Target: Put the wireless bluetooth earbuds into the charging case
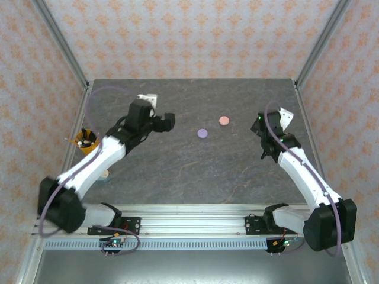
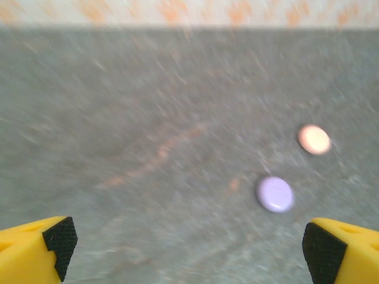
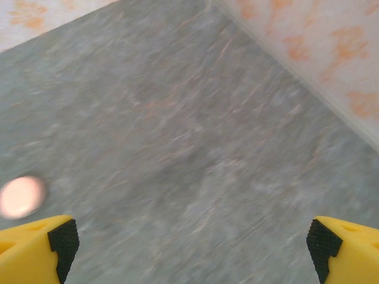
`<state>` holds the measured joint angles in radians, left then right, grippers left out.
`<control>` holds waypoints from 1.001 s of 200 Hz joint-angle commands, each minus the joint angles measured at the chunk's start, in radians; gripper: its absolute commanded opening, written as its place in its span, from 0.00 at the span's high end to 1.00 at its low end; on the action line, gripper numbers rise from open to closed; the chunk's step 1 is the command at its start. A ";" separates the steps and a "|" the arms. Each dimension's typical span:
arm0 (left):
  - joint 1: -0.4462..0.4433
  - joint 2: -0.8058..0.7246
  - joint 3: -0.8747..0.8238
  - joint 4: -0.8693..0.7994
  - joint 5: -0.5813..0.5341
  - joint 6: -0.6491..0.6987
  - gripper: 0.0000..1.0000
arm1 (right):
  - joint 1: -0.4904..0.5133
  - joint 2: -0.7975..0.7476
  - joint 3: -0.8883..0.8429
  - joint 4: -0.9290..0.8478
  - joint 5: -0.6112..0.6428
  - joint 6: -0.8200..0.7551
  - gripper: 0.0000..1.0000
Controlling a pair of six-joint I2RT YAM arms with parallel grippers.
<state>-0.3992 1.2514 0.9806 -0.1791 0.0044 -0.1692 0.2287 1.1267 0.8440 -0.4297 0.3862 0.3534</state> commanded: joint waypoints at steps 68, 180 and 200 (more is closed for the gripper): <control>0.228 0.079 -0.593 0.857 -0.239 0.271 0.00 | -0.119 0.170 -0.402 0.840 0.050 -0.296 0.00; 0.384 0.248 -0.549 0.914 0.003 0.185 0.00 | -0.177 0.385 -0.438 1.216 -0.198 -0.368 0.01; 0.384 0.249 -0.548 0.915 0.003 0.185 0.00 | -0.173 0.391 -0.435 1.221 -0.201 -0.374 0.01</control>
<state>-0.0193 1.4990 0.4114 0.7025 -0.0029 0.0265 0.0517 1.5341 0.3969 0.7586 0.2035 -0.0055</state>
